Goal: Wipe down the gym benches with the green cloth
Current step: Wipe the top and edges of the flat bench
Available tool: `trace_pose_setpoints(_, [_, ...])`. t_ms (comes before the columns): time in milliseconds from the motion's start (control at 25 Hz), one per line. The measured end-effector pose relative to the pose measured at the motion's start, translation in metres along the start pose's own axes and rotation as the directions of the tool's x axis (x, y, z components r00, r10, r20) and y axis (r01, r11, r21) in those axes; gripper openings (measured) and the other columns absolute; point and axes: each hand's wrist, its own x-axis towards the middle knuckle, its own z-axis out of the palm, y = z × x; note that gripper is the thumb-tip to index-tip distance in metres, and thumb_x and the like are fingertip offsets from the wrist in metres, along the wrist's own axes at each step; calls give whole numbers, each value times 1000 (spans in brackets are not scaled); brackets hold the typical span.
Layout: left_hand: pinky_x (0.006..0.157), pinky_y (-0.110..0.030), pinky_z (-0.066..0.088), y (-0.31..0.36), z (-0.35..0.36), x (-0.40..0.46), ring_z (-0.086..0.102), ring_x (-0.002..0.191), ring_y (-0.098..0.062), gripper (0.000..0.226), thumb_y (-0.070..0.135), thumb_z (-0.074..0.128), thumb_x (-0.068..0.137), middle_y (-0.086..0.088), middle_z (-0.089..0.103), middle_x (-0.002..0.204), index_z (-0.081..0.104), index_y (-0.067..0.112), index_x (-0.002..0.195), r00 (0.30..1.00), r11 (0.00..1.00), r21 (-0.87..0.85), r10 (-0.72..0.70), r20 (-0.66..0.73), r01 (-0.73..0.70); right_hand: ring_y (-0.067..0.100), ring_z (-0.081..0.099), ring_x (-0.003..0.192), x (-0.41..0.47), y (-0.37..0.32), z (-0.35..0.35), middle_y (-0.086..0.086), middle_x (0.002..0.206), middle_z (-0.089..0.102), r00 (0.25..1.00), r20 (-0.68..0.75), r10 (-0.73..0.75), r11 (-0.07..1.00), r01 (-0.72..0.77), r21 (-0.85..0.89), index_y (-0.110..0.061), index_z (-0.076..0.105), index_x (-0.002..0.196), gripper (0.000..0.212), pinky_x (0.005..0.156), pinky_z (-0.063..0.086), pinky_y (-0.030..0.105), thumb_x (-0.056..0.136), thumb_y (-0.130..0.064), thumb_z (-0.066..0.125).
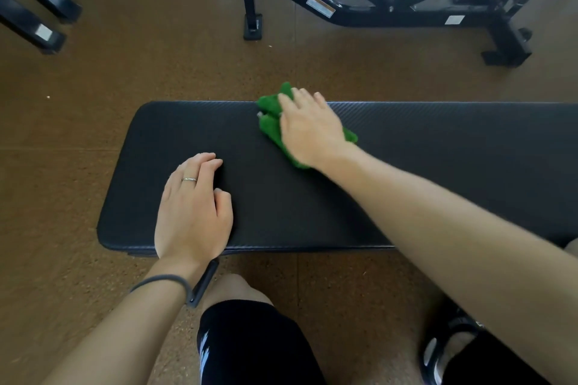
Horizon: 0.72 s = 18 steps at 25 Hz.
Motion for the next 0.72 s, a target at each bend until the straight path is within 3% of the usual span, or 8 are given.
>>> trace_pose_setpoints(80, [119,-46,37,0,0,-1,44,139,-22,42,16,45,97,-2,52,147,57,11,137,1000,1000,-1,4,2,-4,31,27,153,9,32,-6,18,162,36,989,-2,148,988,-148,42,-8,38,153,49,127,14,45,109,-26,24])
trace_pose_setpoints(160, [120,-46,36,-1,0,-2,44,139,-22,42,15,45,97,-3,52,147,56,11,137,1000,1000,-2,13,-5,-13,32,23,155,-17,37,-3,19,165,30,970,-23,242,967,-239,85,-8,35,156,51,128,12,45,109,-26,23])
trace_pose_setpoints(320, [120,-47,35,-1,3,-4,44,139,-24,42,14,47,97,-4,52,147,56,10,138,1000,1000,4,19,-5,-19,35,25,155,-132,-19,21,21,165,28,986,-109,130,990,-123,67,-4,38,156,58,127,19,47,104,-27,24])
trace_pose_setpoints(440, [120,-48,34,-3,4,-2,43,140,-25,42,15,45,97,-5,51,147,56,10,137,999,999,6,38,-8,-38,29,17,158,-111,-15,13,16,169,21,999,-47,10,998,-7,56,-8,30,160,55,129,14,44,109,-26,26])
trace_pose_setpoints(600, [119,-49,35,-4,3,-1,44,139,-24,41,17,46,97,-4,51,147,55,11,137,999,999,-4,42,-6,-42,28,6,159,-32,-11,7,15,171,10,983,-49,176,983,-173,57,-10,19,163,55,130,5,42,110,-27,23])
trace_pose_setpoints(720, [120,-47,35,-5,5,-3,44,138,-23,41,14,48,96,-3,51,146,55,11,136,999,999,0,45,-14,-45,31,11,159,-68,-29,16,19,170,14,980,-83,178,981,-171,89,-7,25,161,58,129,8,44,107,-28,18])
